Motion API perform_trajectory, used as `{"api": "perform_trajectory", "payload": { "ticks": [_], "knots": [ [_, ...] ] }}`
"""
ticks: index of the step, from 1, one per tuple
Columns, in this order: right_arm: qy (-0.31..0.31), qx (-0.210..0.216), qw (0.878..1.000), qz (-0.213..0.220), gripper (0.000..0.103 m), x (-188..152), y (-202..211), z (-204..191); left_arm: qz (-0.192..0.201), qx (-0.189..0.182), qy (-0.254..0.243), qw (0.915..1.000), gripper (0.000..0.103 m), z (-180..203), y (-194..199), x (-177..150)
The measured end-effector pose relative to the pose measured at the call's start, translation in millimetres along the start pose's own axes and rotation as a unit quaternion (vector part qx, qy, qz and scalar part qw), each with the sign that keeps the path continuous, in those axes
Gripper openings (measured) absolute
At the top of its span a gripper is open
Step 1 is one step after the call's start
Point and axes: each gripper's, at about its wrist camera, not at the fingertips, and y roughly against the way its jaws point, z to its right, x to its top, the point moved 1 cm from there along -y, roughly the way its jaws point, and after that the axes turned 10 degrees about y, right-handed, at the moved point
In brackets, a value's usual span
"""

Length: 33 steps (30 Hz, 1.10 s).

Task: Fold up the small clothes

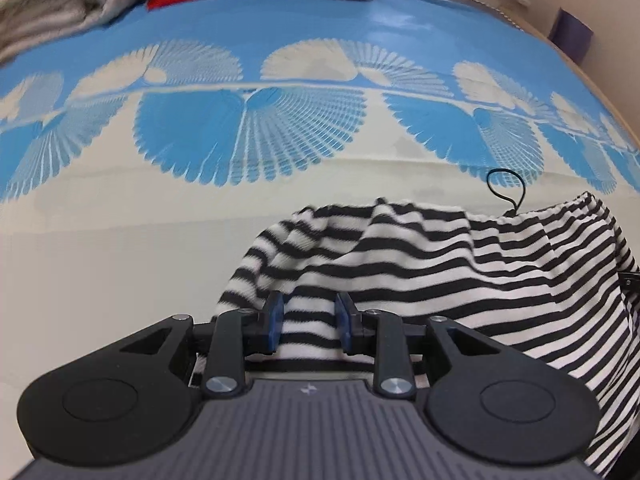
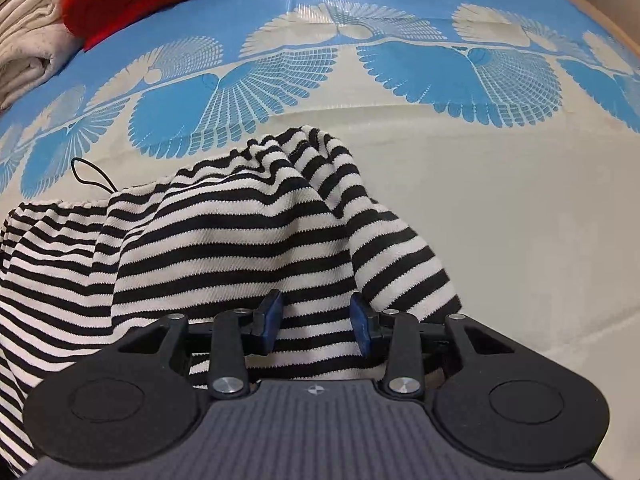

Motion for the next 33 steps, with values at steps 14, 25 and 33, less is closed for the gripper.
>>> {"api": "perform_trajectory", "payload": {
  "ticks": [14, 25, 33],
  "knots": [
    [-0.001, -0.026, 0.978, 0.206, 0.046, -26.1, 160.8, 22.5, -0.093, -0.093, 0.123, 0.9837, 0.069, -122.1, 29.4, -43.2],
    [-0.017, -0.070, 0.981, 0.179, 0.046, -31.9, 157.1, 33.7, -0.146, -0.194, 0.190, 0.9512, 0.069, -137.2, 7.9, -60.8],
    [-0.041, -0.076, 0.981, 0.173, 0.046, -34.0, 156.1, 42.1, -0.158, -0.213, 0.165, 0.9500, 0.067, -98.9, -11.6, -49.3]
  ]
}}
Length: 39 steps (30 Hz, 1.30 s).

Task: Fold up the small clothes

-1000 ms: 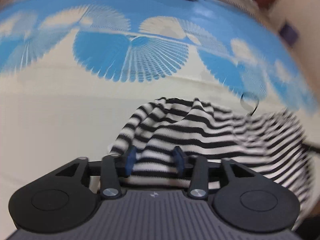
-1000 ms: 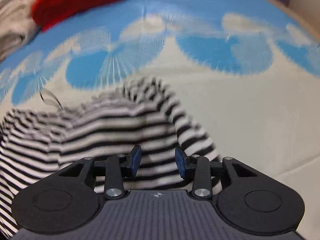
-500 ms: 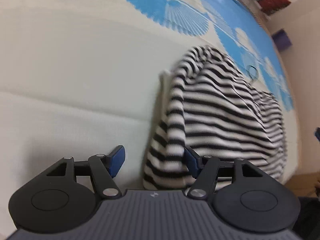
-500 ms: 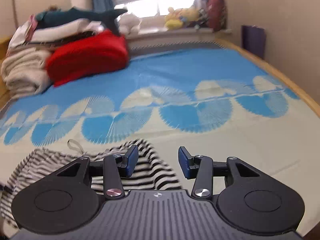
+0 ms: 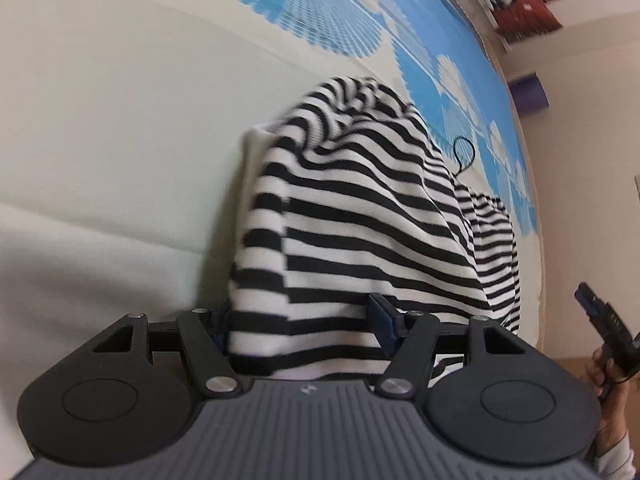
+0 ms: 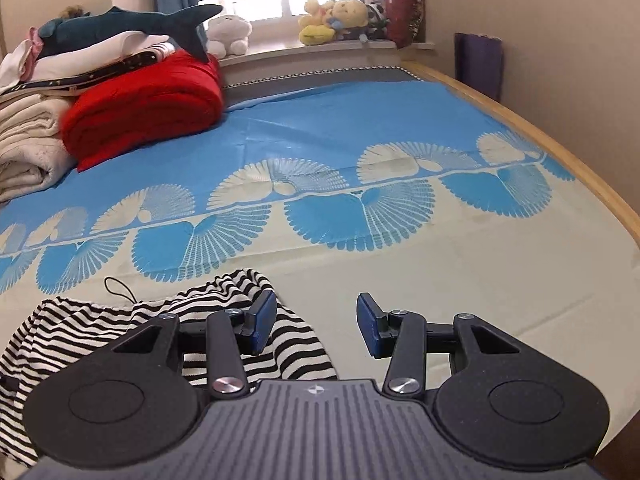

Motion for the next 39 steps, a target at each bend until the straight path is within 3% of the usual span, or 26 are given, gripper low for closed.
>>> {"api": "perform_trajectory", "payload": {
  "ticks": [1, 3, 5, 7, 13, 16, 19, 21, 24, 29, 35, 39],
  "knots": [
    [-0.004, -0.001, 1.000, 0.000, 0.046, 0.1, -0.1, 1.2, -0.001, 0.004, -0.006, 1.0000, 0.064, 2.3, -2.3, 0.1],
    [-0.011, -0.004, 1.000, -0.002, 0.046, 0.2, -1.1, 2.5, -0.012, 0.018, -0.021, 0.9995, 0.017, 7.9, -9.0, -2.2],
    [-0.019, -0.006, 1.000, -0.003, 0.046, 1.0, -3.0, 2.2, -0.017, 0.025, -0.044, 0.9986, 0.015, 14.3, -11.3, -8.0],
    [-0.027, -0.004, 1.000, -0.004, 0.046, 1.6, -4.6, 1.7, 0.002, 0.039, -0.087, 0.9954, 0.014, 27.6, -4.0, -13.3],
    [-0.049, 0.010, 0.999, 0.008, 0.046, 4.9, -4.7, -6.2, 0.057, 0.042, -0.049, 0.9963, 0.013, 27.0, 43.2, -11.7],
    [-0.056, 0.019, 0.998, 0.016, 0.046, 5.0, -2.6, -9.4, 0.080, 0.112, -0.030, 0.9899, 0.013, 17.4, 63.9, -15.7],
    [-0.060, 0.031, 0.998, 0.019, 0.046, 2.7, 1.0, -8.1, 0.080, 0.215, -0.059, 0.9714, 0.013, 23.0, 71.9, -28.2],
    [-0.055, 0.037, 0.998, 0.022, 0.046, 0.8, 4.9, -5.8, 0.093, 0.241, -0.070, 0.9635, 0.013, 44.6, 80.8, -36.6],
    [-0.050, 0.047, 0.997, 0.028, 0.046, -3.3, 10.7, 0.2, 0.119, 0.225, -0.067, 0.9647, 0.013, 96.8, 96.6, -46.0],
    [-0.057, 0.060, 0.996, 0.035, 0.046, -8.8, 16.6, 18.6, 0.130, 0.155, -0.068, 0.9769, 0.013, 205.3, 87.1, -61.7],
    [-0.058, 0.069, 0.994, 0.054, 0.046, -11.8, 24.5, 37.6, 0.106, 0.149, -0.094, 0.9788, 0.013, 332.4, -8.6, -87.4],
    [-0.047, 0.072, 0.995, 0.060, 0.046, -10.6, 26.6, 46.6, 0.074, 0.143, -0.083, 0.9835, 0.021, 379.6, -87.3, -99.3]
  ]
}}
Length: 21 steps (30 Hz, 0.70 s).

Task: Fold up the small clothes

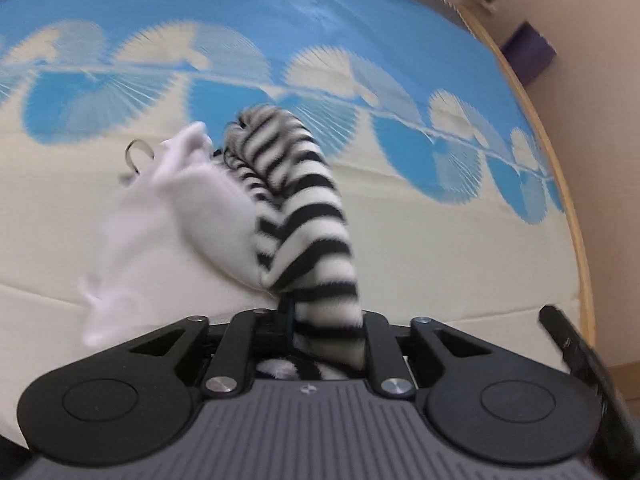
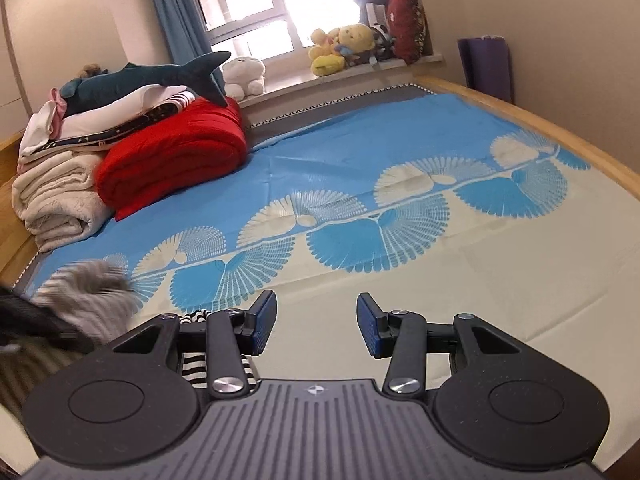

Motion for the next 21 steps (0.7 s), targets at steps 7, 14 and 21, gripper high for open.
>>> {"api": "perform_trajectory", "payload": {
  "ticks": [7, 14, 21],
  "knots": [
    [-0.027, 0.022, 0.999, -0.011, 0.046, -0.5, -2.0, 15.6, 0.039, -0.088, -0.074, 0.9926, 0.038, 48.2, 39.4, 5.5],
    [-0.041, 0.090, 0.994, -0.054, 0.046, -9.9, -16.8, -11.5, 0.093, -0.031, -0.165, 0.9815, 0.038, -34.1, 93.5, -16.1],
    [0.006, 0.167, 0.972, -0.164, 0.047, -28.3, -55.6, -70.3, 0.100, -0.034, -0.192, 0.9757, 0.038, -144.9, 72.8, -40.2]
  ]
}}
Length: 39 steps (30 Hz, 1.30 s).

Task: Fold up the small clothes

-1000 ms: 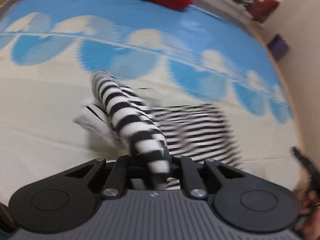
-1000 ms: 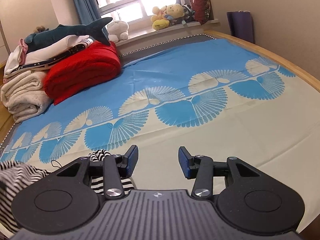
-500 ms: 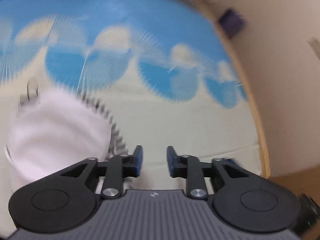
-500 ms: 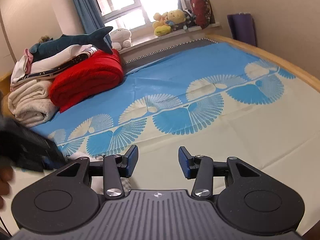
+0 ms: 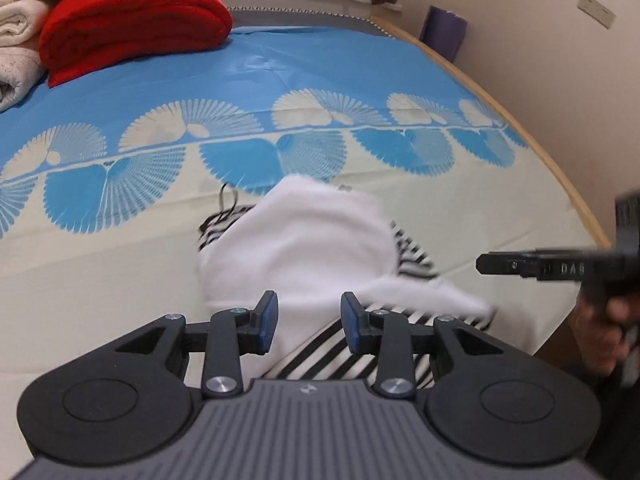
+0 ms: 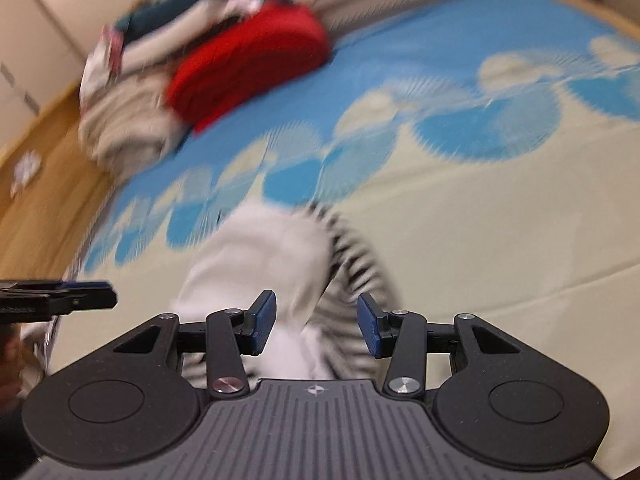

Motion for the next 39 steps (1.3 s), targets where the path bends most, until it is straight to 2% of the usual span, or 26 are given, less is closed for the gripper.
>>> {"api": "perform_trajectory", "payload": {
  "ticks": [2, 4, 6, 8, 9, 10, 12, 13, 14, 16, 20, 22, 25, 26, 29, 31, 33, 34, 36, 38, 39],
  "knots": [
    [0.022, 0.003, 0.999, -0.034, 0.047, -2.4, -15.3, -10.8, 0.012, -0.015, 0.015, 0.9997, 0.038, -19.3, -2.5, -15.8],
    [0.046, -0.001, 0.996, -0.072, 0.047, -7.7, -29.5, -20.6, -0.019, -0.018, 0.068, 0.9974, 0.038, -32.7, -12.8, -15.5],
    [0.063, -0.003, 0.994, -0.095, 0.047, -12.5, -37.7, -26.9, 0.010, -0.048, 0.077, 0.9958, 0.038, -32.4, -8.4, -8.2],
    [0.083, -0.006, 0.991, -0.103, 0.045, -16.2, -37.7, -32.1, 0.007, -0.061, 0.072, 0.9955, 0.038, -27.1, -11.6, -2.4],
    [0.097, -0.003, 0.990, -0.098, 0.038, -17.3, -34.2, -35.3, -0.006, -0.060, 0.066, 0.9960, 0.038, -24.9, -15.8, -2.1],
    [0.110, 0.004, 0.990, -0.086, 0.009, -17.2, -28.9, -36.7, -0.017, -0.058, 0.062, 0.9962, 0.038, -22.7, -20.0, -2.7],
    [0.108, 0.008, 0.994, -0.033, 0.007, -12.9, -3.3, -32.4, -0.033, -0.062, 0.052, 0.9962, 0.038, -17.3, -27.0, -3.9],
    [0.080, 0.023, 0.997, -0.006, 0.007, -11.6, 13.0, -25.0, -0.038, -0.066, 0.044, 0.9961, 0.038, -14.1, -29.5, -5.0],
    [0.062, 0.032, 0.998, 0.006, 0.007, -12.8, 23.5, -18.7, -0.041, -0.071, 0.035, 0.9960, 0.038, -10.6, -29.6, -8.3],
    [0.068, 0.023, 0.997, 0.009, 0.006, -21.2, 41.5, -12.8, -0.050, -0.086, 0.011, 0.9949, 0.038, -0.9, -31.7, -9.7],
    [0.089, 0.022, 0.995, -0.033, 0.006, -41.2, 50.6, -1.1, -0.081, -0.118, -0.030, 0.9892, 0.038, 12.9, -42.3, -24.0],
    [0.100, 0.010, 0.992, -0.074, 0.006, -53.8, 43.0, 6.0, -0.098, -0.123, -0.063, 0.9855, 0.038, 23.6, -51.0, -35.0],
    [0.138, -0.046, 0.979, -0.145, 0.005, -72.5, 20.7, 11.2, -0.124, -0.100, -0.127, 0.9790, 0.038, 37.5, -75.4, -58.1],
    [0.139, -0.053, 0.975, -0.163, 0.005, -76.4, 13.4, 12.8, -0.128, -0.086, -0.143, 0.9776, 0.038, 38.2, -86.0, -66.7],
    [0.145, -0.037, 0.971, -0.187, 0.006, -84.6, -2.6, 10.5, -0.138, -0.054, -0.183, 0.9718, 0.041, 38.2, -108.7, -83.4],
    [0.144, -0.037, 0.977, -0.153, 0.009, -75.7, 1.9, 7.5, -0.133, -0.064, -0.179, 0.9729, 0.045, 35.5, -110.2, -83.1],
    [0.094, -0.026, 0.991, -0.090, 0.011, -59.0, 13.9, 16.4, -0.138, -0.070, -0.160, 0.9749, 0.045, 30.2, -109.4, -79.9],
    [0.055, -0.019, 0.997, -0.045, 0.017, -49.8, 22.2, 25.0, -0.139, -0.079, -0.143, 0.9767, 0.045, 25.6, -106.9, -75.3],
    [-0.004, -0.026, 1.000, 0.015, 0.026, -34.8, 29.0, 40.6, -0.130, -0.100, -0.094, 0.9819, 0.045, 13.1, -99.2, -65.2],
    [-0.035, -0.036, 0.998, 0.037, 0.033, -21.0, 23.6, 50.7, -0.106, -0.105, -0.048, 0.9876, 0.045, -3.5, -90.5, -53.1],
    [-0.044, -0.040, 0.997, 0.042, 0.033, -17.7, 18.2, 53.6, -0.091, -0.104, -0.029, 0.9899, 0.045, -11.1, -86.9, -47.5]
  ]
}}
